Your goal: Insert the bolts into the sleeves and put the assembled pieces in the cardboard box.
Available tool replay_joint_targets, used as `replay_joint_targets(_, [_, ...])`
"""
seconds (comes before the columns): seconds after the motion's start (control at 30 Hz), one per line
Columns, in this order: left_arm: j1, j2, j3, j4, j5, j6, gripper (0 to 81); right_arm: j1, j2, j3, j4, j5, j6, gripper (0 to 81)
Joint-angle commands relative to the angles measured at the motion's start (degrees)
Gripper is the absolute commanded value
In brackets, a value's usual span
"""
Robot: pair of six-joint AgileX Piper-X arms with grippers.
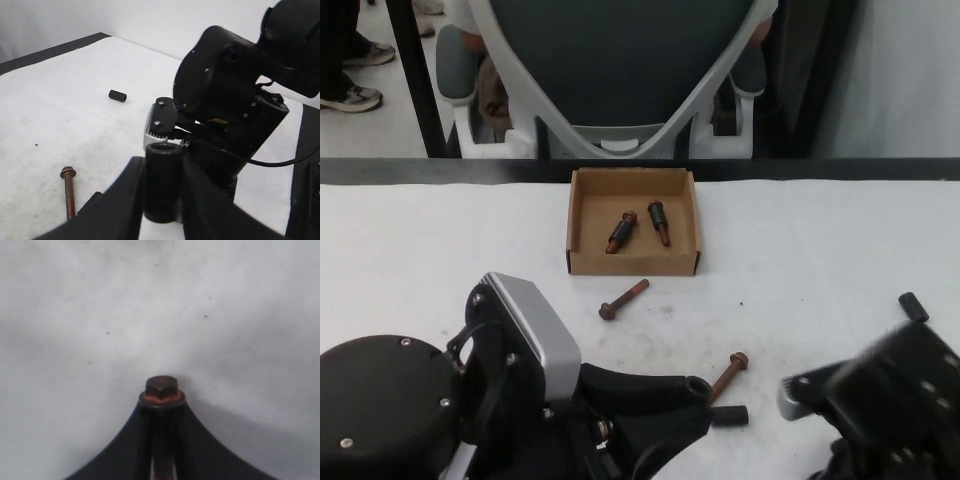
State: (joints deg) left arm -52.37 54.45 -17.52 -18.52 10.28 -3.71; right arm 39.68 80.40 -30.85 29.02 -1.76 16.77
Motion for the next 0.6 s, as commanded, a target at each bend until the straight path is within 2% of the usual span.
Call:
replay_joint_targets(0.0, [-0.20, -1.71, 0.00, -0.18, 0.28, 0.32, 0.8, 0.06, -12.07, 7.92, -11.00, -2.89, 2.15, 0.3])
replay_joint_targets(0.27, [-0.20, -2.67, 0.00, 4.33, 0.28, 3.71, 0.8, 0.06, -34.04, 13.54, -16.50, -2.00, 6.07, 0.3])
replay_joint_targets(0.43, [-0.20, -3.18, 0.00, 5.84, 0.28, 4.74, 0.8, 0.51, -42.31, 13.50, -16.74, -3.35, 6.45, 0.3])
replay_joint_targets(0.57, [-0.20, -4.69, 0.00, 7.68, 0.07, 9.26, 0.8, 1.98, -45.76, 13.50, -17.93, -4.19, 7.30, 0.3])
